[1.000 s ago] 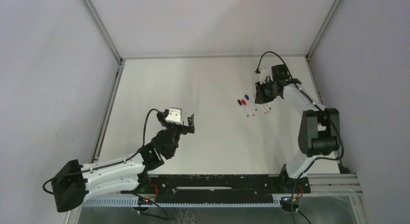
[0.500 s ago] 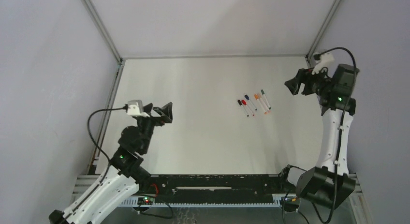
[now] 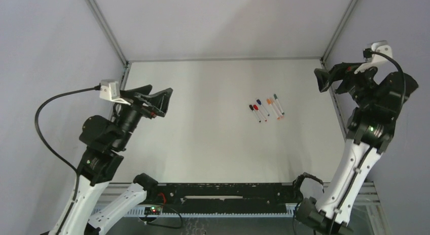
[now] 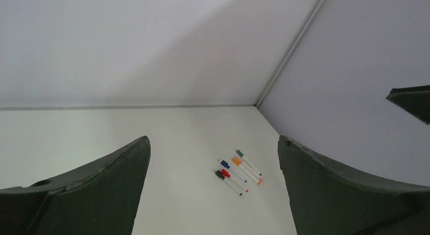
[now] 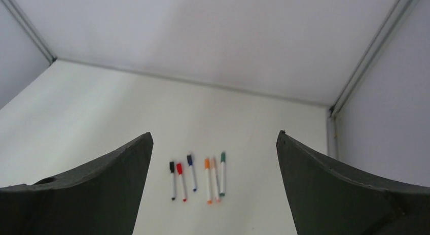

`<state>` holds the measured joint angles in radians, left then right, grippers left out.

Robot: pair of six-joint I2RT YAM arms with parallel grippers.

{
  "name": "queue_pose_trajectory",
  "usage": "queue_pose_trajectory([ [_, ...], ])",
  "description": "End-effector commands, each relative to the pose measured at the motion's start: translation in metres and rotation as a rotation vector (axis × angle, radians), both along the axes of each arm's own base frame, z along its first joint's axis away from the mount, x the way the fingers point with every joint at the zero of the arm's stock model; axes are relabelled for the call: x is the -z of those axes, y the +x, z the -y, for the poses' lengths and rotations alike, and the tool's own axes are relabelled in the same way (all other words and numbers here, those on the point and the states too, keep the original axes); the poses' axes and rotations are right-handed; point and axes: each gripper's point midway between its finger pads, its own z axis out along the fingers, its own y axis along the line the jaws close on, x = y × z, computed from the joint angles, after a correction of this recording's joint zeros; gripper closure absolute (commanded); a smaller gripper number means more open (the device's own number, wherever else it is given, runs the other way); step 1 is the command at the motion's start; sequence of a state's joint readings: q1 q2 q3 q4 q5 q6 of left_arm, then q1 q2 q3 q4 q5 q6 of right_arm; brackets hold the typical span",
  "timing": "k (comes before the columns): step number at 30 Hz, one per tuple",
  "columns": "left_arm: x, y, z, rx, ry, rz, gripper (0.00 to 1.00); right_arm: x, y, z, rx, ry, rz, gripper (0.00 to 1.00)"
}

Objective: Insert the pens into the pen caps
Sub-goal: Reset both arms

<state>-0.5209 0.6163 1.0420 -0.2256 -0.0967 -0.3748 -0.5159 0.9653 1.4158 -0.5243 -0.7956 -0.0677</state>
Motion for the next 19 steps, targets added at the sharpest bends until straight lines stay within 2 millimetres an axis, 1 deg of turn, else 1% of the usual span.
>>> queue_pose_trajectory([
  [1,-0.020,-0.022,-0.007,0.028,0.030,0.001,0.00,-0.045,-0.034,-0.012,0.063,-0.009,0.108,0.00],
  [3,-0.028,-0.028,-0.013,0.017,0.033,0.014,0.00,-0.056,-0.043,-0.018,0.072,0.025,0.128,0.00],
  [6,-0.035,-0.035,-0.019,0.008,0.031,0.025,0.00,-0.063,-0.051,-0.021,0.086,0.055,0.139,0.01],
  [9,-0.038,-0.040,-0.023,0.003,0.031,0.032,0.00,-0.066,-0.055,-0.025,0.081,0.068,0.148,0.00],
  [14,-0.035,-0.043,-0.028,-0.012,0.046,0.024,0.00,-0.069,-0.059,-0.033,0.045,0.083,0.152,0.00],
  [19,-0.029,-0.043,-0.031,-0.030,0.058,0.011,0.00,-0.067,-0.055,-0.037,-0.005,0.098,0.142,0.00],
])
